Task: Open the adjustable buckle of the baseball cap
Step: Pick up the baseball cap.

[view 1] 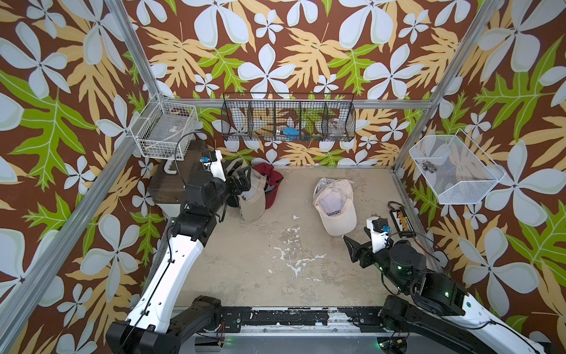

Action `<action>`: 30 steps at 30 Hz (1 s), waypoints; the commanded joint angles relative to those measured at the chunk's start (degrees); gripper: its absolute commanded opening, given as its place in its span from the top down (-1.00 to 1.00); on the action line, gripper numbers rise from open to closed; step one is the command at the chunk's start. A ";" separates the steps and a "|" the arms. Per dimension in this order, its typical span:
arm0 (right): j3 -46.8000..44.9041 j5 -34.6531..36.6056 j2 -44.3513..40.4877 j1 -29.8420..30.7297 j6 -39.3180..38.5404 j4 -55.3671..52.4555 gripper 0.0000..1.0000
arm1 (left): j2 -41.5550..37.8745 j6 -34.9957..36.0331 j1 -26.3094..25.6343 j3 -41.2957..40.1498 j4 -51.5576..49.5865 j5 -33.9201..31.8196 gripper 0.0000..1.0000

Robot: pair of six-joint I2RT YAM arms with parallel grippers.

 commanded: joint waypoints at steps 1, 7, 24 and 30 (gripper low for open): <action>0.97 1.90 0.40 0.01 0.70 -0.28 -0.66 | -2.65 -2.59 -3.18 -3.57 2.41 1.34 -0.96; 7.72 3.76 3.82 -0.06 0.83 -4.09 -0.67 | -5.10 -1.72 -16.86 -10.86 2.29 -7.71 -0.95; 16.09 -2.76 19.38 -19.82 -5.71 -5.33 -0.77 | -9.30 -5.27 -29.26 -23.81 5.02 -11.68 -0.93; 14.89 -20.45 22.29 -37.53 -2.27 -2.21 -0.73 | -8.02 -6.07 -31.53 -23.55 6.46 -11.34 -0.93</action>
